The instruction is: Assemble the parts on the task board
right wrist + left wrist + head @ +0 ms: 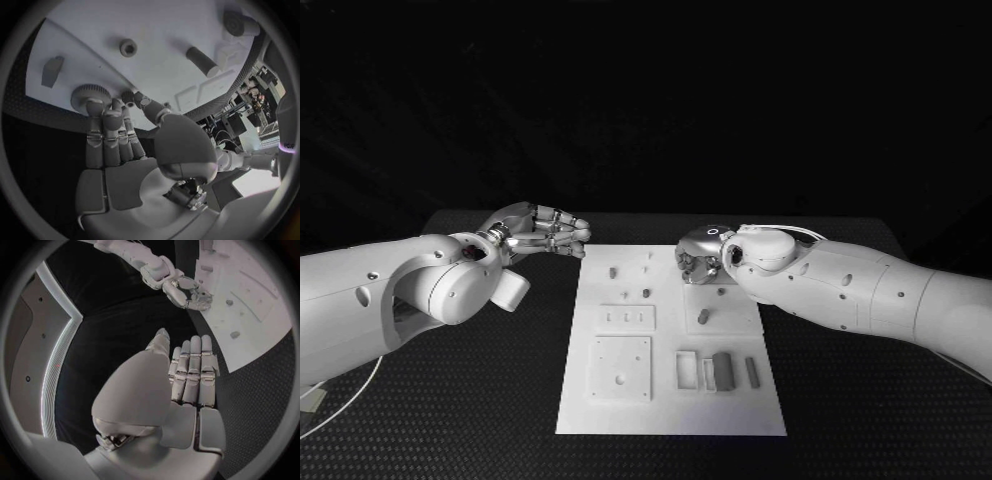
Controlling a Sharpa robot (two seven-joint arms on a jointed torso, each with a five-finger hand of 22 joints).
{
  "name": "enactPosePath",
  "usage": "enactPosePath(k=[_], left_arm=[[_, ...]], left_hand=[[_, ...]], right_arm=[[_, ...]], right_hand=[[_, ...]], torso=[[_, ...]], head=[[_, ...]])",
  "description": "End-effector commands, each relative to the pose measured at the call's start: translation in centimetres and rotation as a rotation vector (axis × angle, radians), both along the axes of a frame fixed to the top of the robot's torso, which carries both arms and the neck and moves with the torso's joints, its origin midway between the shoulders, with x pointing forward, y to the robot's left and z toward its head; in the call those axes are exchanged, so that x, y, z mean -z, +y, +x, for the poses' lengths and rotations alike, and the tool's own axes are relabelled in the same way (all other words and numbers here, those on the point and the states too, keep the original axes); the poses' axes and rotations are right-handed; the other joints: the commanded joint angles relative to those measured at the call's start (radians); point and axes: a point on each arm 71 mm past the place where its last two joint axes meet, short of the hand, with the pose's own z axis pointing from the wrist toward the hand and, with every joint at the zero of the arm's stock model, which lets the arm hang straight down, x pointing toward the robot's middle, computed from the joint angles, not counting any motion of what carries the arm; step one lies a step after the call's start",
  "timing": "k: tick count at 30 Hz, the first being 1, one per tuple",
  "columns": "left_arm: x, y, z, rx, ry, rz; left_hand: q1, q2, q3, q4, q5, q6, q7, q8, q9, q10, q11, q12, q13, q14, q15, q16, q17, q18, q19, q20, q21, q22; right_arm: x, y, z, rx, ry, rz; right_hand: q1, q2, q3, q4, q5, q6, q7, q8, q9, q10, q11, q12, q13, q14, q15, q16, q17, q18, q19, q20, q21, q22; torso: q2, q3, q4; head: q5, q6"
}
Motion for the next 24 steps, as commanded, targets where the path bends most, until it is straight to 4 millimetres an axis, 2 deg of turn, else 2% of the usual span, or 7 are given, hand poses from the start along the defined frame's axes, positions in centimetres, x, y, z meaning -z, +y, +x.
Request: enactPosePath(k=[1, 16, 24], left_arm=[[-0.11, -0.14, -0.02, 0.015, -0.001, -0.002], [-0.08, 0.06, -0.04, 0.014, 0.003, -0.001], [-0.06, 0.14, -0.02, 0.015, 0.006, 0.002]], left_hand=[[-0.009, -0.005, 0.005, 0.001, -0.003, -0.006, 0.008, -0.004, -0.001, 0.003, 0.004, -0.005, 0.000, 0.005, 0.004, -0.002, 0.002, 0.004, 0.001, 0.002, -0.005, -0.001], [-0.008, -0.008, 0.006, 0.000, -0.004, -0.006, 0.007, -0.005, -0.001, 0.004, 0.003, -0.007, 0.000, 0.005, 0.004, -0.005, 0.004, 0.004, 0.001, 0.002, -0.006, -0.001], [-0.007, -0.008, 0.007, 0.000, -0.004, -0.006, 0.006, -0.005, -0.001, 0.004, 0.003, -0.007, 0.001, 0.005, 0.004, -0.006, 0.005, 0.004, 0.001, 0.002, -0.006, -0.001]], right_arm=[[0.79, 0.02, -0.30, -0.007, 0.013, -0.045], [1.00, 0.08, -0.44, -0.012, 0.007, -0.062], [1.11, 0.05, -0.49, -0.018, -0.020, -0.066]], right_hand=[[0.007, 0.005, 0.008, -0.001, 0.004, 0.009, -0.002, 0.004, 0.003, 0.015, -0.004, 0.006, 0.004, 0.001, -0.010, 0.006, -0.002, 0.080, -0.003, -0.009, 0.004, 0.021], [0.018, -0.004, 0.004, -0.002, 0.004, 0.003, 0.000, -0.002, 0.004, 0.045, -0.015, 0.012, 0.016, -0.001, -0.020, 0.014, -0.010, 0.080, -0.005, -0.010, 0.010, 0.021], [0.027, 0.006, 0.004, -0.001, 0.004, 0.014, -0.003, 0.001, 0.009, 0.078, -0.027, 0.023, 0.033, 0.000, -0.032, 0.021, -0.016, 0.080, -0.004, -0.011, 0.015, 0.021]], torso=[[0.002, 0.0001, -0.0006], [0.008, 0.0002, -0.0003], [0.009, -0.0002, 0.0006]], head=[[0.000, -0.001], [-0.003, -0.001], [-0.002, -0.002]])
